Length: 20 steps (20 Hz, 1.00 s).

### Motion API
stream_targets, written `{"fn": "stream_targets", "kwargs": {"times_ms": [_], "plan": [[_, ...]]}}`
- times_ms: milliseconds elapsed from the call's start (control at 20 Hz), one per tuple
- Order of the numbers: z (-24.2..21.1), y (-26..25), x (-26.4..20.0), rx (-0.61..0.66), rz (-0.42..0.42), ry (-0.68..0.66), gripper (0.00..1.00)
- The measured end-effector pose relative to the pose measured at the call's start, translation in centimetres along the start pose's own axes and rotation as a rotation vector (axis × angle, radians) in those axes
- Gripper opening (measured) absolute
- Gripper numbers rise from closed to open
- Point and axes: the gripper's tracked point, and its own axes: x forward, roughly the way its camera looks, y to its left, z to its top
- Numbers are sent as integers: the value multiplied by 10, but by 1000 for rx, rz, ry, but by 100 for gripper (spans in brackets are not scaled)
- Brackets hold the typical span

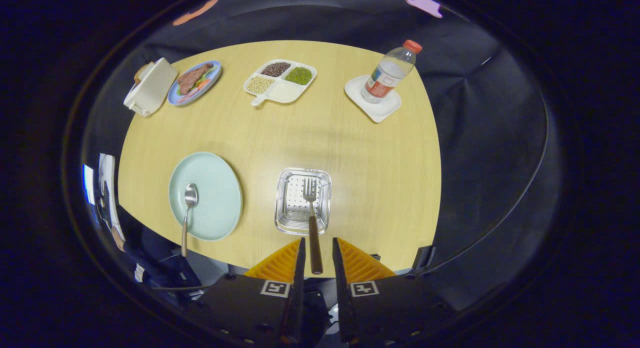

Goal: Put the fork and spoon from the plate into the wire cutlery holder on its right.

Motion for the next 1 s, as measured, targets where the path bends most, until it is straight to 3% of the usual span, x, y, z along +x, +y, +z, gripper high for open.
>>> {"fn": "stream_targets", "kwargs": {"times_ms": [100,200,250,500,750,1000], "plan": [[4,0,-4,29,13,-37,47],[7,3,-11,61,34,-84,81],[7,8,-14,78,53,-115,86],[-11,30,-33,201,162,-317,98],[-43,41,-43,289,143,-453,97],[-74,87,-47,225,127,-535,97]]}}
